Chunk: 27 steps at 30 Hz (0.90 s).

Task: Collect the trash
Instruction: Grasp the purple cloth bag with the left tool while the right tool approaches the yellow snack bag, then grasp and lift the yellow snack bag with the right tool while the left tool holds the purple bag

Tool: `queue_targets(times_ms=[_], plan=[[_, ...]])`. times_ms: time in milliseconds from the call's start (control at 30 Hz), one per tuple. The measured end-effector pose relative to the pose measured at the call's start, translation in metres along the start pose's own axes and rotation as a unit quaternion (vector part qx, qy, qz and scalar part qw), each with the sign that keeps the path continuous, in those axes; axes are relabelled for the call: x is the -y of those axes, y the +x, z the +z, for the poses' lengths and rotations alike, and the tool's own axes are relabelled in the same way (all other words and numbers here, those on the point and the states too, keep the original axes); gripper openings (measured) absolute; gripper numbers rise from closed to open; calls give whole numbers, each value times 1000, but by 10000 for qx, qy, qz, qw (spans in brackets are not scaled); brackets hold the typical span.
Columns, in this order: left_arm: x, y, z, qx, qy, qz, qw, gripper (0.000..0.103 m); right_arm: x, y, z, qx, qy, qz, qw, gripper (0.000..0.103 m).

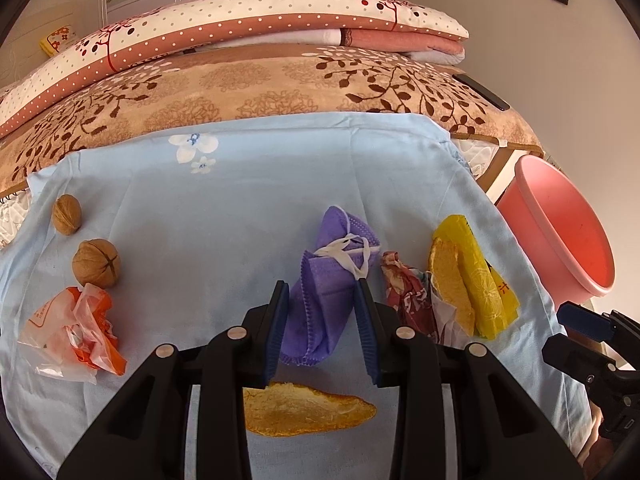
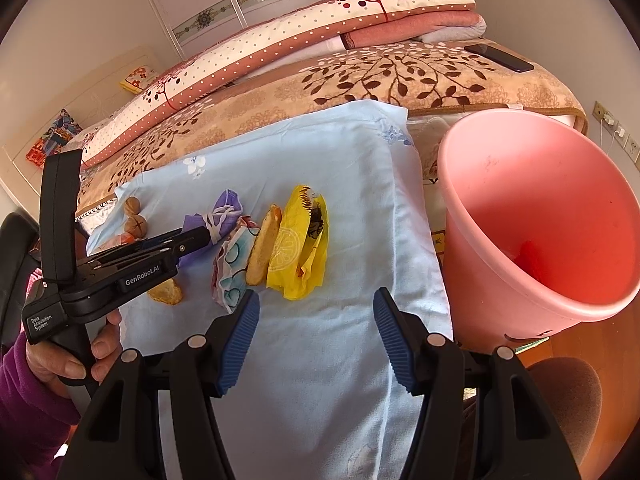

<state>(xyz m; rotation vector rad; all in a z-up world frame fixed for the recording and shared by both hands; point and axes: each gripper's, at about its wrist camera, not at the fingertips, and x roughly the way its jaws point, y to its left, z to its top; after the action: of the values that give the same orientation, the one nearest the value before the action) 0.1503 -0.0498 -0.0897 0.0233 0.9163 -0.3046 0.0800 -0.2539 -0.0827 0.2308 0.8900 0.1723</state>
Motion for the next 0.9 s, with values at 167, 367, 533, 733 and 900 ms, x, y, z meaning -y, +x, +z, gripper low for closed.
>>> queue_targets(times_ms=[167,367,533,733,900], plan=[[1,1,0,52,66,19,10000,35,-2,2,3,8,-40,-12,10000,59],[-4,-4,-1,110,-113,-121,9998,29,-3,8,7,-45,-15,40,10000,59],[-9,-15,-2,189,-284,-277,9990,23,-4,14,10,-109,-37,73,9999,59],[-16,-36,0,385,-503,-390,9972,22,-7,23,17,-175,-45,185,9997,59],[-19,-53,-1,524,-582,-404,9961,21,-14,34,23,-224,-172,117,9995,56]])
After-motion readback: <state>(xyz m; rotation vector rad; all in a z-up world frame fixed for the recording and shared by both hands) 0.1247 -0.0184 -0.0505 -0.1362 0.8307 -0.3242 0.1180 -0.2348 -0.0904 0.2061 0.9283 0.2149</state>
